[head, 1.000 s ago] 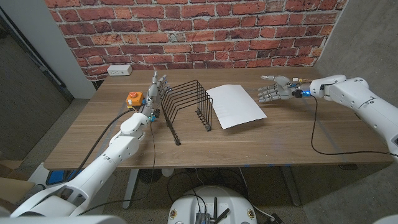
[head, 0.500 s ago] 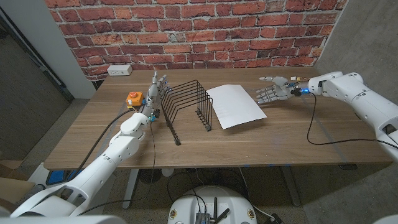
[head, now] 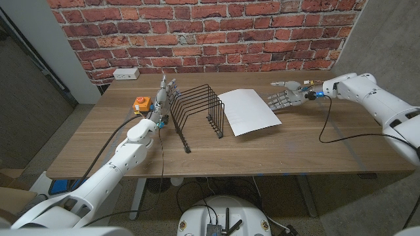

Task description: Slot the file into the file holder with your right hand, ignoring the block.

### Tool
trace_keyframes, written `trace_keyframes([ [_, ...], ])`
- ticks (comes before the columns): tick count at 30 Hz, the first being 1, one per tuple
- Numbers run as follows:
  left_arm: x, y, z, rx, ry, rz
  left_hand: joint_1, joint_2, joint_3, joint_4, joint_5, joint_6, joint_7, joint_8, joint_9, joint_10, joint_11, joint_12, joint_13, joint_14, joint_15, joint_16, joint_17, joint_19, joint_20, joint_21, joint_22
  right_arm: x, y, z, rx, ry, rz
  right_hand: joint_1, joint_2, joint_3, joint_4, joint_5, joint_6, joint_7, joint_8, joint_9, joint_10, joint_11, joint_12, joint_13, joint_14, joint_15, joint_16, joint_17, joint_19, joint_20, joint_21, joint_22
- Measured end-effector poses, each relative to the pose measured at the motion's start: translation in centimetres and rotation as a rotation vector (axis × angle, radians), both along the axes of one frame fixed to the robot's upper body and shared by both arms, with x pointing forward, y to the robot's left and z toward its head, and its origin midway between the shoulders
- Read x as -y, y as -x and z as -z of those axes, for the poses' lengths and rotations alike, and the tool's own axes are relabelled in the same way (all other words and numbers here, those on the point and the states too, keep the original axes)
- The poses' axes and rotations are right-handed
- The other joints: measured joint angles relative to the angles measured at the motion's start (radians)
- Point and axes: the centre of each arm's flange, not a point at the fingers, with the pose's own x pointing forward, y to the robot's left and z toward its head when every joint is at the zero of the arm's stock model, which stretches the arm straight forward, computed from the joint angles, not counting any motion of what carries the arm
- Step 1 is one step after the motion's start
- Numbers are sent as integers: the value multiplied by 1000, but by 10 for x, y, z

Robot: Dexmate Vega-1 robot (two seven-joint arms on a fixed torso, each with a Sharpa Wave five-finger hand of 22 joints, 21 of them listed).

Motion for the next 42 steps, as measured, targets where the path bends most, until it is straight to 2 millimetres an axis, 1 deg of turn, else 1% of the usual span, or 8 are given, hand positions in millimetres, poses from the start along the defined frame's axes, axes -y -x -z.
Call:
trace_keyframes([
  [3, 0, 0, 0, 0, 0, 0, 0, 0, 0, 0, 0, 0, 0, 0, 0, 0, 0, 0, 0, 0, 0, 0, 0, 0, 0, 0, 0, -1, -1, 0, -10, 8, -7, 12, -1, 0, 0, 2, 0, 0, 0, 0, 4, 3, 0, 2, 12, -12, 0, -3, 12, -12, 0, 0],
  [13, 0, 0, 0, 0, 0, 0, 0, 0, 0, 0, 0, 0, 0, 0, 0, 0, 0, 0, 0, 0, 0, 0, 0, 0, 0, 0, 0, -9, -7, -4, -39, 27, -12, 47, -13, 0, 0, 10, 21, 1, 0, 5, 30, -24, 0, 2, 56, -56, 7, -14, 53, -42, -4, 0],
  [17, 0, 0, 0, 0, 0, 0, 0, 0, 0, 0, 0, 0, 0, 0, 0, 0, 0, 0, 0, 0, 0, 0, 0, 0, 0, 0, 0, -11, -8, -2, -59, 69, -21, 63, -19, -4, 4, 10, 27, 5, 0, 5, 38, -31, 0, 5, 67, -67, 11, -14, 60, -50, -4, 0],
  [19, 0, 0, 0, 0, 0, -1, 0, 0, 0, 0, 0, 0, 0, 0, 0, 0, 0, 0, 0, 0, 0, 0, 0, 0, 0, 0, 0, -13, -9, -2, -68, 82, -22, 64, -20, -4, 3, 10, 27, 5, 0, 5, 41, -27, 0, 7, 70, -70, 11, -14, 64, -54, -4, 0],
  [22, 0, 0, 0, 0, 0, -1, 0, 0, 0, 0, 0, 0, 0, 0, 0, 0, 0, 0, 0, 0, 0, 0, 0, 0, 0, 0, 0, -16, -11, -3, -77, 86, -19, 72, -27, -7, 0, 17, 31, 1, 0, 5, 52, -35, 5, 7, 78, -78, 19, -13, 73, -55, -4, 0],
  [28, 0, 0, 0, 0, 1, -1, 0, 0, 0, 0, 0, 0, 0, 0, 0, 0, 0, 0, 0, 0, 0, 0, 0, 0, 0, 0, 0, -20, -13, -4, -89, 111, -21, 84, -29, -10, 4, 21, 48, 9, 5, 9, 70, -53, 9, 14, 107, -107, 28, -8, 93, -71, -4, 1],
  [35, 0, 0, 0, 0, 1, -2, 0, 0, 0, 0, 0, 0, 0, 0, 0, 0, 0, 0, 0, 0, 0, 0, 0, 0, 0, 0, 0, -25, -14, -6, -94, 132, -22, 104, -27, -21, 14, 28, 74, 8, 13, 10, 99, -77, 23, 23, 140, -139, 51, 3, 118, -93, -4, 3],
  [42, 0, 0, 0, 0, 1, -2, 0, 0, 0, 0, 0, 0, 0, 0, 0, 0, 0, 0, 0, 0, 0, 0, 0, 0, 0, 0, 0, -30, -15, -8, -97, 147, -24, 157, -33, -25, 2, 39, 87, 5, 13, 14, 120, -92, 27, 34, 163, -162, 63, 12, 138, -113, -4, 3],
])
